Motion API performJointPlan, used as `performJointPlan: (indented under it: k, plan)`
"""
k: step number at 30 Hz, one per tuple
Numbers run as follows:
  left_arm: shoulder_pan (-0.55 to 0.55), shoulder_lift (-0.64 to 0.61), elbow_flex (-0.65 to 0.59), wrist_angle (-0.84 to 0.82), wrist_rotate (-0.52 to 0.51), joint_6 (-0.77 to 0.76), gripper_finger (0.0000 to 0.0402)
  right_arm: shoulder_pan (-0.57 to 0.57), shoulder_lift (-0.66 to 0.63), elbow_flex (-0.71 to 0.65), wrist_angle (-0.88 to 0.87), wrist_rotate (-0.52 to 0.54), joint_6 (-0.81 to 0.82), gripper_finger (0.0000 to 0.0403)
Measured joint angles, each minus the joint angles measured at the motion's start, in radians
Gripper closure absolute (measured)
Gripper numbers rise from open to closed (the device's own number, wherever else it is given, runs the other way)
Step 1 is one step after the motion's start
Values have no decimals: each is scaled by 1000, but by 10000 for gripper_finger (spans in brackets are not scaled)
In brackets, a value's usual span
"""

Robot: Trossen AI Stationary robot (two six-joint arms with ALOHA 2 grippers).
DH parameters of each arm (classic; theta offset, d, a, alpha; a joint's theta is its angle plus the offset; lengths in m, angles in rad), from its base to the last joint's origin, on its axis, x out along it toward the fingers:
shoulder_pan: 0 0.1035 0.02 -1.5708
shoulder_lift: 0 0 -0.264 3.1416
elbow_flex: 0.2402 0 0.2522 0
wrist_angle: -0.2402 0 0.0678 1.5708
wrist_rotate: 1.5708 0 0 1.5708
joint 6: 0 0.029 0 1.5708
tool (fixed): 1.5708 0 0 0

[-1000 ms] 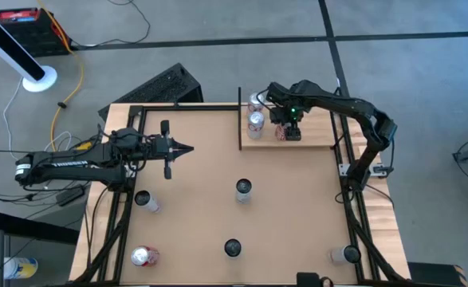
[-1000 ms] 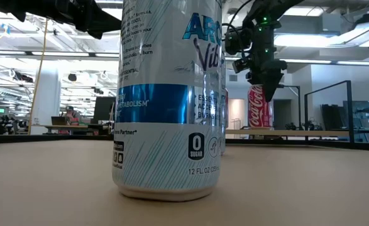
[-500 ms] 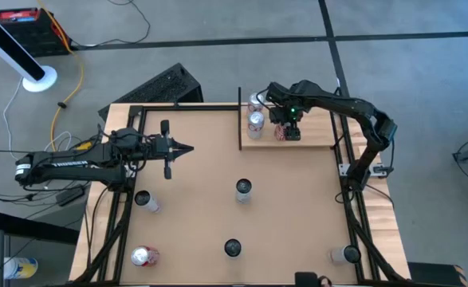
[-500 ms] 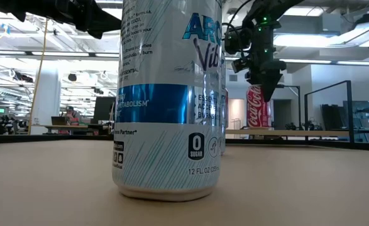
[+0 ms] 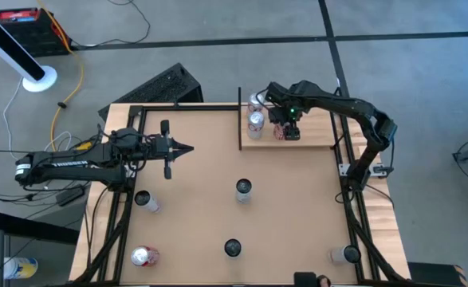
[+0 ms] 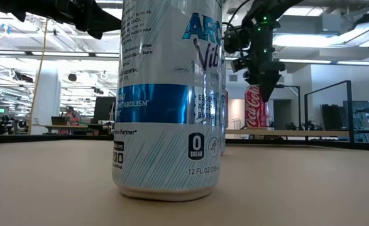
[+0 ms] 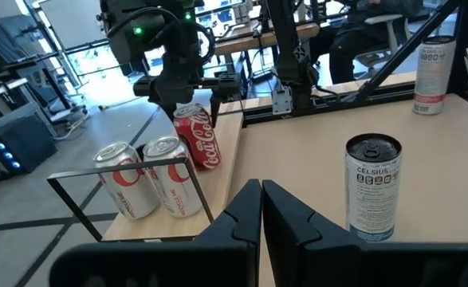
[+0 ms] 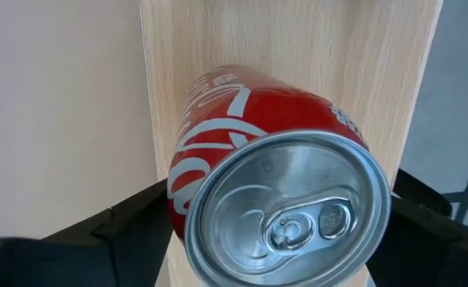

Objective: Place canned beverage on shelf
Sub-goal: Put the right red-white soda can on the shelf

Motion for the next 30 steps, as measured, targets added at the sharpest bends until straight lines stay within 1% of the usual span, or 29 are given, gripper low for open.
performJointPlan:
  k: [4, 13, 19, 22, 26, 30]
  plan:
    - [0, 0, 0, 0, 0, 1, 402, 1, 0, 0, -1, 3, 1, 32]
    - [0, 0, 0, -1, 0, 1, 402, 6, 0, 0, -34, 31, 26, 13]
    - [0, 0, 0, -1, 1, -3, 402, 11, 0, 0, -118, 113, 36, 6]
    - [0, 0, 0, -1, 0, -3, 402, -6, 0, 0, -161, 125, 88, 7]
    - [0, 0, 0, -1, 0, -4, 402, -46, 0, 0, -234, 124, 196, 12]
    - [0, 0, 0, -1, 0, -31, 402, -95, -27, -12, -268, 57, 268, 14]
